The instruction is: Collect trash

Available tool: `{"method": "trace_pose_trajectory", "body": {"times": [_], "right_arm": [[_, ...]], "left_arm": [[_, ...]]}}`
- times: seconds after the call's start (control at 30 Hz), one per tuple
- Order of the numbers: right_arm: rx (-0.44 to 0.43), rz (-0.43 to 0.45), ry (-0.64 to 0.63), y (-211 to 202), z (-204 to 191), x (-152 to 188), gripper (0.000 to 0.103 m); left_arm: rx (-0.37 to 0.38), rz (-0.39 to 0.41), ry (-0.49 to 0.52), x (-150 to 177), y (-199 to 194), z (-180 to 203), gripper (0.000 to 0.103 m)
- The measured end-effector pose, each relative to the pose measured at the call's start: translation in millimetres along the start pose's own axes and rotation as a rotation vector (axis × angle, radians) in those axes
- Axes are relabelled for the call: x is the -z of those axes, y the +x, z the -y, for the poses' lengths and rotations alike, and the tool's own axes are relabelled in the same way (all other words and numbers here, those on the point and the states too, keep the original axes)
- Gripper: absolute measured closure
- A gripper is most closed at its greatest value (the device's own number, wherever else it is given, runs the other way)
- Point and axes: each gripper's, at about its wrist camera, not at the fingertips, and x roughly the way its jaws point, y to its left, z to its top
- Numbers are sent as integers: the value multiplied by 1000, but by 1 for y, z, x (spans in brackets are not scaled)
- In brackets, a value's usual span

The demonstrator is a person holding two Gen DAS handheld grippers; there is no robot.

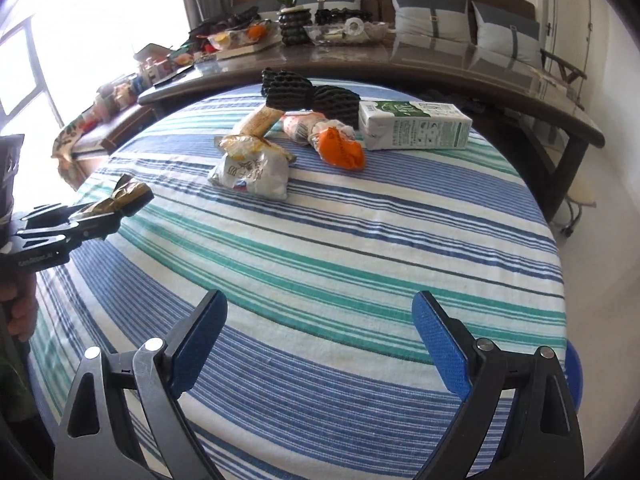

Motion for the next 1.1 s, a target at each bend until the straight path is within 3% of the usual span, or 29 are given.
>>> {"method": "trace_pose_trajectory", "body": {"times": [0.2, 0.37, 0.4, 0.5, 0.57, 0.6, 0.7, 0.9, 1.03, 1.1], "right_arm": [[-91, -16, 50, 44, -27, -65, 9], [-54, -111, 80, 99, -44, -87, 11], [-52, -129, 83, 106, -45, -86, 15], [-26, -95, 72, 98, -46, -84, 41], [-25, -84, 74, 84, -39, -77, 71], [-29, -81, 61, 75, -36, -72, 74], [-5, -87, 11, 51, -26, -48, 74], [-52, -80, 37, 8, -14, 8, 73], [-174, -113, 87, -1, -15, 28, 41], [-200, -114, 47, -6, -20, 27, 37]], "left_arm": [[6, 29, -37, -3, -5, -10, 59], [14, 37, -46, -4, -7, -11, 59], [17, 35, -46, -4, -7, -11, 59], [19, 33, -39, -4, -6, -8, 59], [26, 30, -38, -4, -4, -5, 59], [31, 27, -39, -4, -4, -3, 59], [47, 19, -28, -1, -2, 4, 58], [41, 7, 3, 5, 2, 19, 55], [28, -32, 20, 13, 8, 25, 42], [32, -46, 32, 17, 9, 27, 40]]}}
